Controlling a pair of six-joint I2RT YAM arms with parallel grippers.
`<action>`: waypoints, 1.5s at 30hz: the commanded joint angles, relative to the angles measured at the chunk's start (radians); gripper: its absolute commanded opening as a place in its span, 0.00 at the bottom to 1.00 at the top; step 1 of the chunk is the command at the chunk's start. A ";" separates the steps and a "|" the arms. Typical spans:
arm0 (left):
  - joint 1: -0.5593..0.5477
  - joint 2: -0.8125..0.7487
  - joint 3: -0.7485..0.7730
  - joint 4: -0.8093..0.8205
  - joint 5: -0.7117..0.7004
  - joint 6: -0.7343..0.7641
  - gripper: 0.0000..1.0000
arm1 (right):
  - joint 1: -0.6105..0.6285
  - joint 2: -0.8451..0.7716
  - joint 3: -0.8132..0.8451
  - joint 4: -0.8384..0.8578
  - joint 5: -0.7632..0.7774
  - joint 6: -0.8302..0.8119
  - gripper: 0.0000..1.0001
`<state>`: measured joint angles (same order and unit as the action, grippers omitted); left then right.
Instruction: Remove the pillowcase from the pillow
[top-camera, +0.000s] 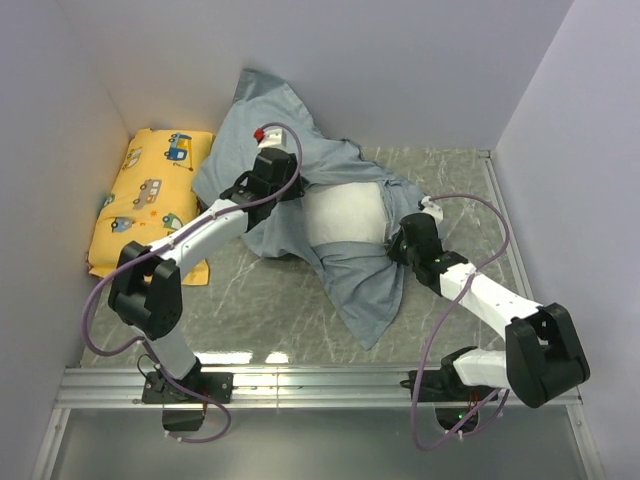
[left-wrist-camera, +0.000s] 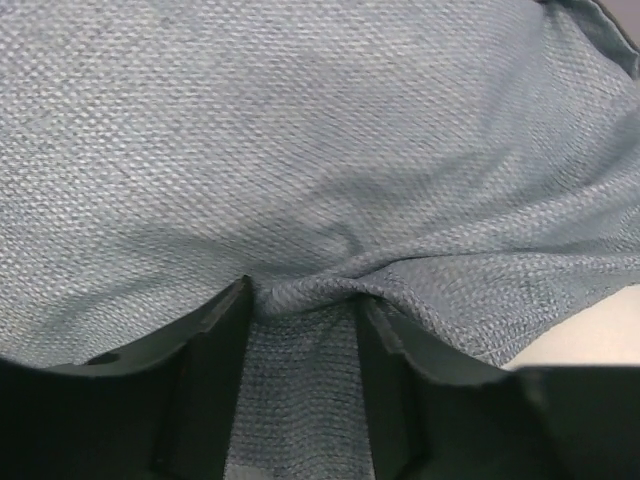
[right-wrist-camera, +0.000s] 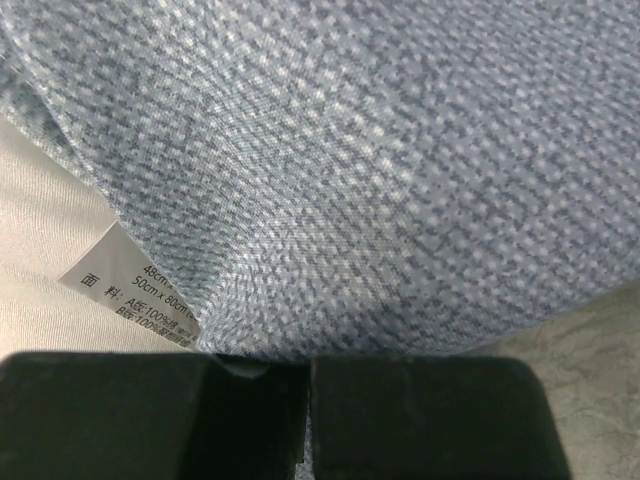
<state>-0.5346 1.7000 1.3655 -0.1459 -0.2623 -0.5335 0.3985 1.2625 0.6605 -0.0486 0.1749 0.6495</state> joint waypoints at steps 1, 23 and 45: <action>-0.033 -0.042 0.064 -0.044 -0.061 0.052 0.53 | 0.010 -0.021 -0.019 0.009 -0.080 0.002 0.00; -0.111 -0.244 0.093 -0.098 0.008 0.132 0.69 | 0.011 -0.075 -0.001 -0.033 -0.066 -0.013 0.00; -0.381 0.266 0.288 -0.084 -0.143 0.061 0.93 | 0.011 -0.098 0.039 -0.108 -0.014 -0.034 0.00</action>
<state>-0.9154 1.9388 1.5997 -0.2337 -0.3969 -0.4667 0.3996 1.1770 0.6563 -0.1349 0.1688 0.6281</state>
